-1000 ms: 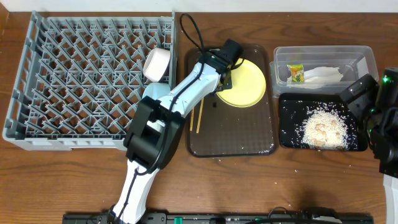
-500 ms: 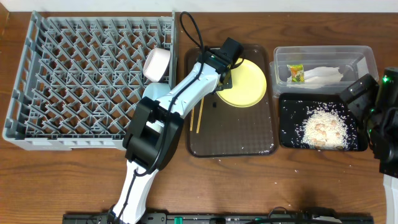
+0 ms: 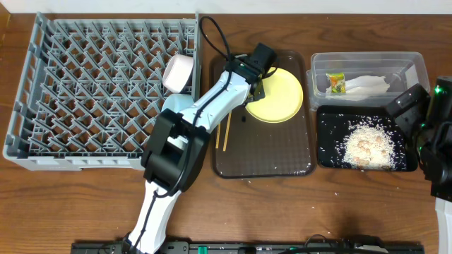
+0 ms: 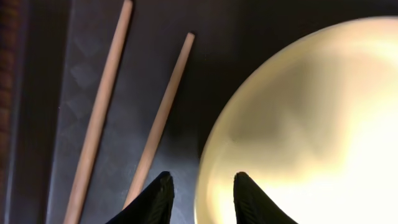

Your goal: Sort waste into correct bins and load items into the dishwasher

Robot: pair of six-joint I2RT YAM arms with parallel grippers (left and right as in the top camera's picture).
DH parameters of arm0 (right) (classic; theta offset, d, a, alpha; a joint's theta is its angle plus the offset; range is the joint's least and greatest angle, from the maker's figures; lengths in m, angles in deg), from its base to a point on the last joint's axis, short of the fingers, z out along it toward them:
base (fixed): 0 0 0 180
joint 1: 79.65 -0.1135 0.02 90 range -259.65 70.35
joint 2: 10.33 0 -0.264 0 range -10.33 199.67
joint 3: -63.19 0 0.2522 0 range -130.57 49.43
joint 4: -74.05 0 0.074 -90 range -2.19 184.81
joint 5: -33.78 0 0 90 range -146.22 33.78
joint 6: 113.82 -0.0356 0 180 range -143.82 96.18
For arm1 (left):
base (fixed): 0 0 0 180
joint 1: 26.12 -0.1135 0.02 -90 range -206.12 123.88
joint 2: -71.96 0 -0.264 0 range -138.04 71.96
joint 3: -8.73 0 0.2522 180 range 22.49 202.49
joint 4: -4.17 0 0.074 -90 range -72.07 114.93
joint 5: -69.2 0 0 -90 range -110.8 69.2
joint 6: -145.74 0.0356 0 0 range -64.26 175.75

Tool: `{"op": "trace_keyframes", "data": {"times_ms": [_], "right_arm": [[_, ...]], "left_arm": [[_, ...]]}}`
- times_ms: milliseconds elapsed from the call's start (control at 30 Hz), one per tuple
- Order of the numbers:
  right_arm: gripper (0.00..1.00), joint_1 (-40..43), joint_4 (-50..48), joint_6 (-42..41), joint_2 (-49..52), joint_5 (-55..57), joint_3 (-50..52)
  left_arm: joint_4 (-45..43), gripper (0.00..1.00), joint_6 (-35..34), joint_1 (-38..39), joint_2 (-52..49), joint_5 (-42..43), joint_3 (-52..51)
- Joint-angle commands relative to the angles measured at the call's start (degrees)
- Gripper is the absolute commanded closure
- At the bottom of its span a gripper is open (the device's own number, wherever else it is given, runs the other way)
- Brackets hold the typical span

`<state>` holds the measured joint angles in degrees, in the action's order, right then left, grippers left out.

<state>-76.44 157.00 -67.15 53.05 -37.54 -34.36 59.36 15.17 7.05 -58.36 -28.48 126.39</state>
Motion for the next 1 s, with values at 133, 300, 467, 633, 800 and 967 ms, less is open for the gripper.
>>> {"op": "trace_keyframes", "data": {"times_ms": [133, 300, 467, 633, 800, 967], "right_arm": [[0.01, 0.15, 0.04, 0.55, 0.28, 0.79, 0.24], [0.01, 0.15, 0.04, 0.55, 0.28, 0.79, 0.24], [0.01, 0.15, 0.04, 0.57, 0.28, 0.79, 0.24], [0.01, 0.15, 0.04, 0.57, 0.28, 0.79, 0.24], [0.01, 0.15, 0.04, 0.57, 0.28, 0.79, 0.24], [0.01, 0.15, 0.04, 0.57, 0.28, 0.79, 0.24]], "left_arm": [[0.02, 0.66, -0.92, 0.04, -3.45, -0.50, -1.01], [-0.90, 0.80, -0.90, 0.04, -3.54, -0.50, -1.18], [-1.25, 0.81, -0.90, 0.09, -3.87, -0.48, -1.36], [-1.27, 0.85, -0.90, 0.15, -4.28, -0.37, -1.36], [-1.22, 0.92, -0.87, 0.13, -4.26, -0.31, -1.36], [-1.22, 0.93, -0.72, 0.13, -4.26, -0.24, -1.36]]}}
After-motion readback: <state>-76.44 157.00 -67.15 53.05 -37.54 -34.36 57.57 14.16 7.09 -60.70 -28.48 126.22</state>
